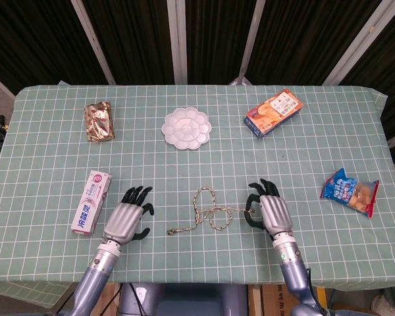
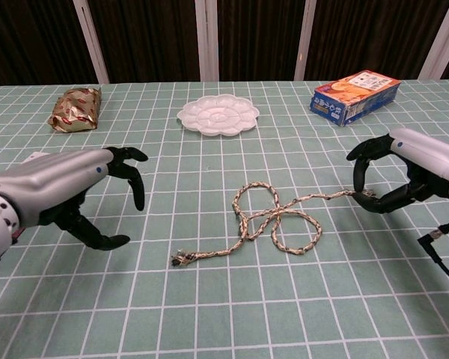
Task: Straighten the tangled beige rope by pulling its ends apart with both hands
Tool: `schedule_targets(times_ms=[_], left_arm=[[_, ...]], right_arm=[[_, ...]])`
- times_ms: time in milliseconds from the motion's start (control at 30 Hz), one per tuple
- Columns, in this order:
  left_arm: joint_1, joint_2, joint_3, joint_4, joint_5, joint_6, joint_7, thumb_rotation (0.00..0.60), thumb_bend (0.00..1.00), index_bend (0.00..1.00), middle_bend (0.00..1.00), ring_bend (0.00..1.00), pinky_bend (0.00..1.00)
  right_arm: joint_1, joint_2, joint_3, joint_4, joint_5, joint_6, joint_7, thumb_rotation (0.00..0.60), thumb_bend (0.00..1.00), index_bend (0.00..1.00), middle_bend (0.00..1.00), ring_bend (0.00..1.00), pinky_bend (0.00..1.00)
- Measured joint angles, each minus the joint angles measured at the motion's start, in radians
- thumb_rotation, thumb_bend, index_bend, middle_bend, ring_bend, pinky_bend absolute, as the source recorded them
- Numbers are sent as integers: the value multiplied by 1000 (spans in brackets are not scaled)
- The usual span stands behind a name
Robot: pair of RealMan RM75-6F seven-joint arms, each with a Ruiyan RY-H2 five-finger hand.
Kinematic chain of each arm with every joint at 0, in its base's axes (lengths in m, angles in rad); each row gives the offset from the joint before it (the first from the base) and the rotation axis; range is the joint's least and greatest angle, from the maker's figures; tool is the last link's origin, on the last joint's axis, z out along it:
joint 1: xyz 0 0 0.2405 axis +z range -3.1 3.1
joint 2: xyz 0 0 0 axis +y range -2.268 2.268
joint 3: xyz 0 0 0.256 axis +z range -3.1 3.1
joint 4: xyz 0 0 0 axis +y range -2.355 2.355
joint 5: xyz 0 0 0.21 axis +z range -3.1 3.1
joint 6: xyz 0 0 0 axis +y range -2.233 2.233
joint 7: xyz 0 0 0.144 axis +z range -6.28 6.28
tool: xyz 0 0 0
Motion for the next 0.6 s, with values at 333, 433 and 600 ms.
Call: schedule_targets(times_ms=[333,433,600], left_arm=[[-31,-111,6,67,-15,17,-9,600,344,472,56,0,0],[-41,-144,8,94,-15,22,-10,600,345,478,59,0,0],[-51,-181,11,119,-22,24,-11,600,353,483,63,0,0]], right_arm=[[1,8,1,-3,10,1,8,600,435,617,220,0,0],[3,8,1,-7,12,3,4,600,435,616,221,0,0],[6,7,2,-13,15,7,-2,600,435,617,220,0,0]])
